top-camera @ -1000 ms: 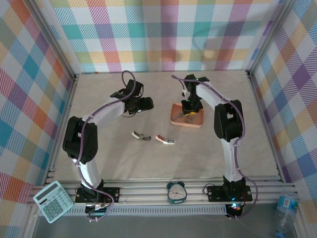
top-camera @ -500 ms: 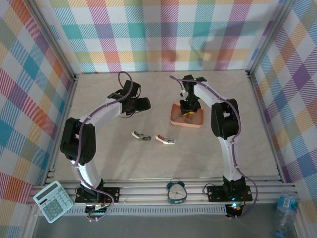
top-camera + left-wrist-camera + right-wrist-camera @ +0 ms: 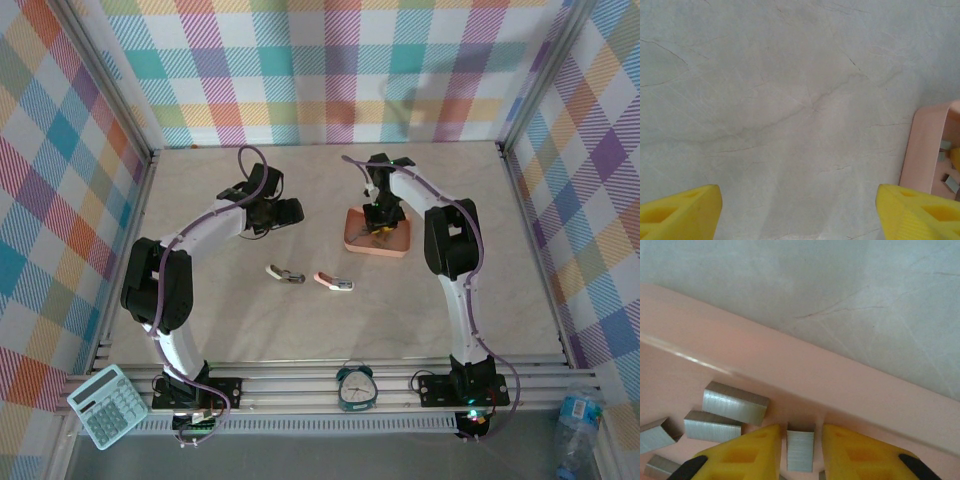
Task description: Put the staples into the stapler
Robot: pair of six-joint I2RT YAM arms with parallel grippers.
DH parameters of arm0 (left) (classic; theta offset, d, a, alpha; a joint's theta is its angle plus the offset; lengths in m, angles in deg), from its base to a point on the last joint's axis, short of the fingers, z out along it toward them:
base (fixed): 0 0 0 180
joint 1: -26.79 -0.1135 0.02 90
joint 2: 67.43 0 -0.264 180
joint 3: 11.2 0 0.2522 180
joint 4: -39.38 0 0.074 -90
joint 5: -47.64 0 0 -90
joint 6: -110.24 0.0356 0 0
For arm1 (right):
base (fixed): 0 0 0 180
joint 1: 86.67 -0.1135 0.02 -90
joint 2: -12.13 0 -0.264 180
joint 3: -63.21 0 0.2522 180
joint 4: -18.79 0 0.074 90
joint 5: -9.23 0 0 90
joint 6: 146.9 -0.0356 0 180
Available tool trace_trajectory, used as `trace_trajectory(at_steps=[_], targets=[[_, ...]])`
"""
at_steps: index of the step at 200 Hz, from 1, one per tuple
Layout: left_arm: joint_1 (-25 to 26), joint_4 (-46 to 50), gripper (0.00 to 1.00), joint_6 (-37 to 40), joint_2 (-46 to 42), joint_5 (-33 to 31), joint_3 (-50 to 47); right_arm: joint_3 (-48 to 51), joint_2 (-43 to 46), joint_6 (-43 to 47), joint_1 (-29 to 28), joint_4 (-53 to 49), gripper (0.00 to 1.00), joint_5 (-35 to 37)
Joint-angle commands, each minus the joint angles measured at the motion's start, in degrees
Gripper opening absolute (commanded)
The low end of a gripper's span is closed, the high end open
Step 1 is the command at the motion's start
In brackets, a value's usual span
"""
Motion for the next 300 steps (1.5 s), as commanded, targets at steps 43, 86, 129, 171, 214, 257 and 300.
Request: trace_trajectory(at_steps=[43, 86, 129, 171, 214, 257, 300], targets=[[-0.51, 0.77, 0.80, -0.86, -1.84, -0.58, -0.76, -0.63, -1.45, -0.62, -0.40, 1.41, 0.19, 0.15], [-0.51, 0.36, 0.80, -0.57, -2.40, -0.58, -1.48, 3.23, 3.73, -0.04, -0.40, 5.36, 0.17, -0.99], [-0.59, -2.95, 0.80, -0.44, -4.14, 1.60, -4.42, 13.41, 14.21, 3.09, -0.40, 14.50, 0.16, -5.87], [-1.53, -7.76, 0.81, -0.10, -6.68, 6.12, -9.32, 25.80, 25.11, 10.68, -0.34, 24.50, 0.17, -16.16], [-3.08, -12.83, 0.81, 2.62, -9.87, 9.81, -14.75, 36.05, 32.67, 19.42, -0.40, 32.05, 0.16, -30.04], [-4.28, -18.55, 0.81, 4.31, -11.24, 13.78, -20.53, 43.83, 36.73, 30.82, -1.08, 35.63, 0.16, -41.19], [-4.61, -22.22, 0.81, 4.46, -12.17, 15.07, -24.41, 49.99, 39.05, 46.83, -3.84, 34.02, 0.15, -46.05]])
